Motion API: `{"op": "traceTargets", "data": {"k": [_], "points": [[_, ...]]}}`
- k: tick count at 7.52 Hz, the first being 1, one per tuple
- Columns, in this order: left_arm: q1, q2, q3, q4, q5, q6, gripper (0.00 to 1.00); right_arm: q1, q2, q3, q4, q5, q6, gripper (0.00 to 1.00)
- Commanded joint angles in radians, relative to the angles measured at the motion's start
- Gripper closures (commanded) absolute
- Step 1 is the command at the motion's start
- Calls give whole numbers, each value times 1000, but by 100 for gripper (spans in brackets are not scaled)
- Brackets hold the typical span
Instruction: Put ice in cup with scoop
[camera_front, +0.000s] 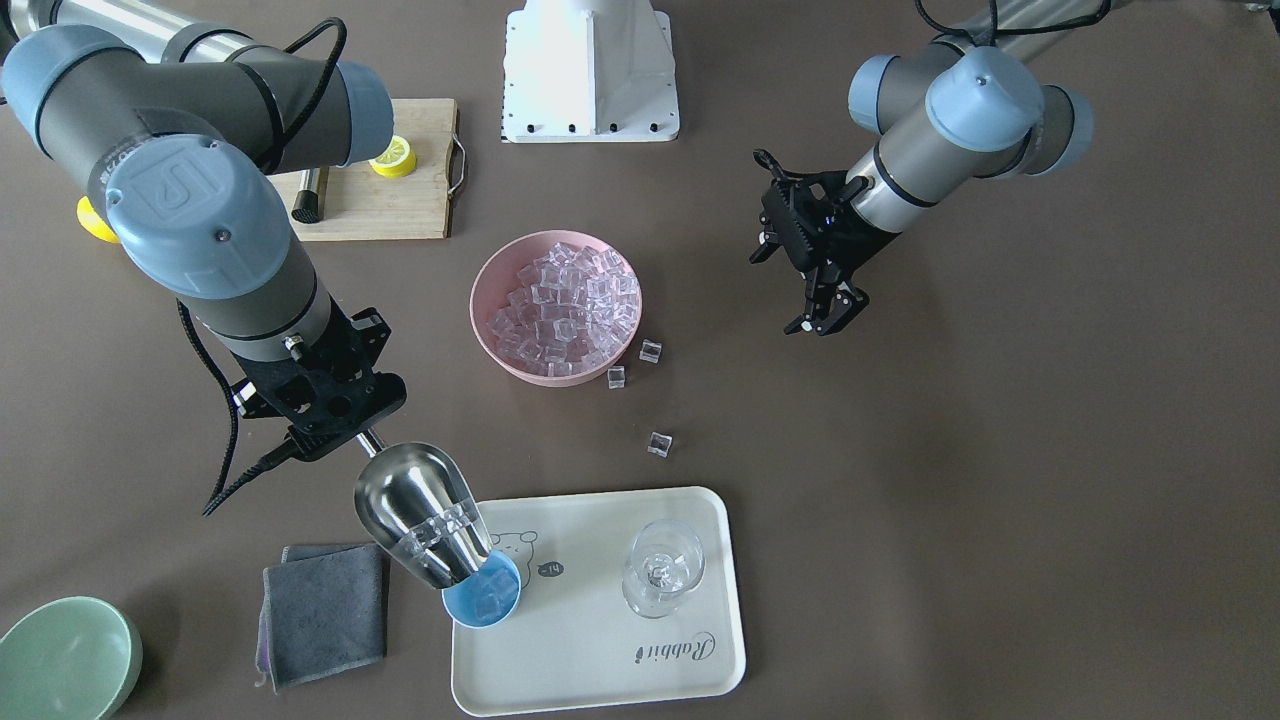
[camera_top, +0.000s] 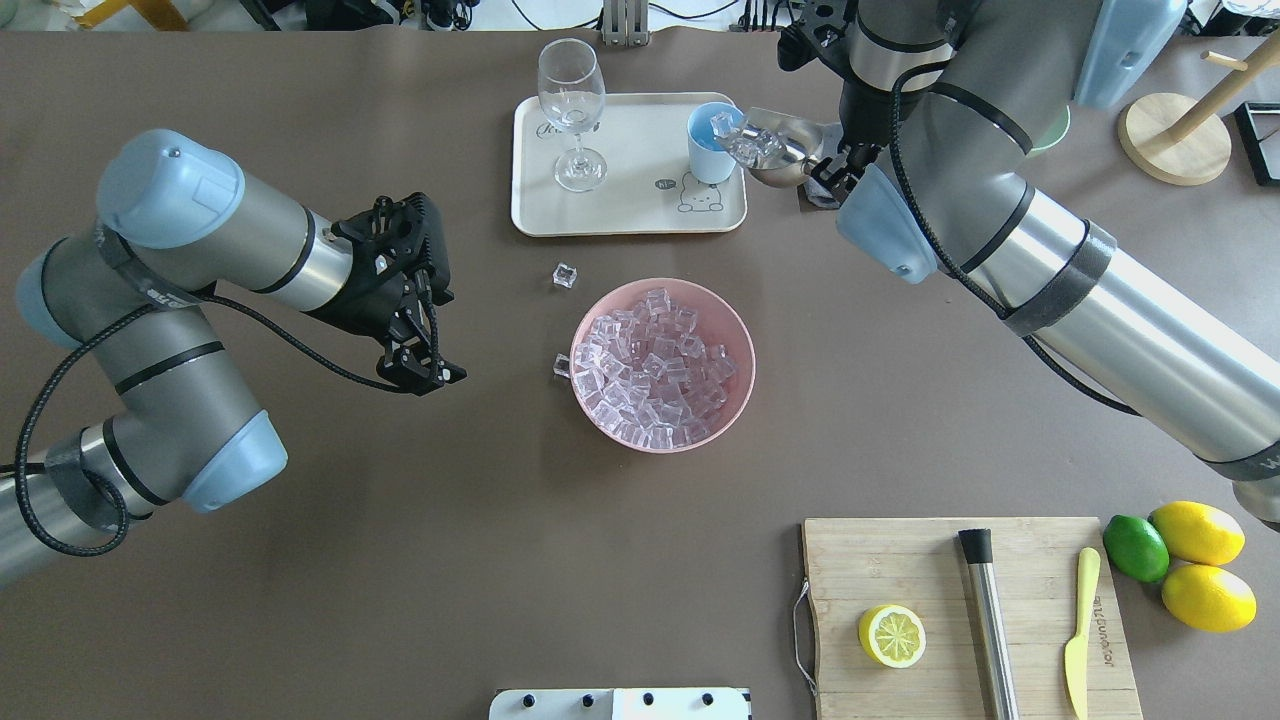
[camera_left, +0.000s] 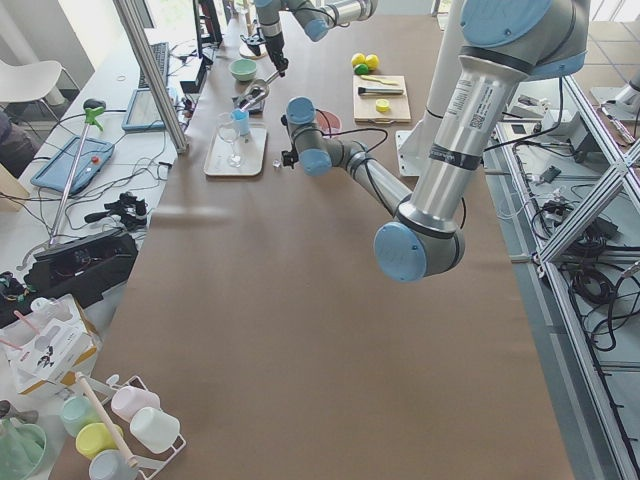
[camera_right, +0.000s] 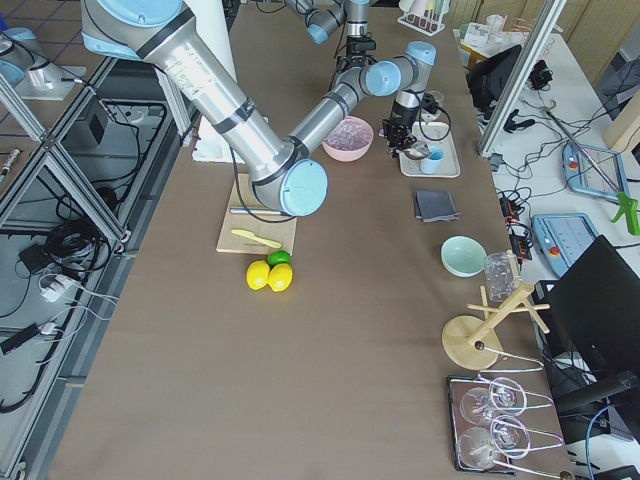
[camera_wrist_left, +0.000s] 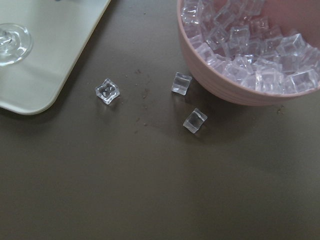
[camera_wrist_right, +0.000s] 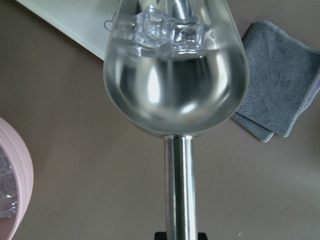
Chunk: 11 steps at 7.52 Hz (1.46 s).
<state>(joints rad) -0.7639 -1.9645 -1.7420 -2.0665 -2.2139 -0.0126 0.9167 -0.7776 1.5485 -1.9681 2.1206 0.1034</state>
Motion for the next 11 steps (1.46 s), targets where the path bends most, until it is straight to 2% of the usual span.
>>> {"op": "traceTargets", "data": {"k": [1,2,3,4,6,8,10,11], "points": [[-84,90,-20,16,-112,-58,1,5,67,-66,-75,-7,-71,100],[-115,137,-51,3,-118,-202,1,7,83,-73,-116,-8,-112,100],[-168,157,-47,-1,-166,-330,1,11,118,-88,-188,-8,-182,100],[-222,159,-25,12,-185,-343,1,25,138,-88,-239,-7,-215,100],[-294,159,-27,43,-210,-348,1,63,164,-144,-247,-7,-249,100],[-514,180,-37,208,-207,-351,1,71,202,-194,-247,-7,-251,100],[-691,269,-39,253,-205,-334,1,64,235,-215,-279,-8,-245,100],[-754,359,-42,252,-184,-278,1,56,221,-217,-278,-28,-246,100]]}}
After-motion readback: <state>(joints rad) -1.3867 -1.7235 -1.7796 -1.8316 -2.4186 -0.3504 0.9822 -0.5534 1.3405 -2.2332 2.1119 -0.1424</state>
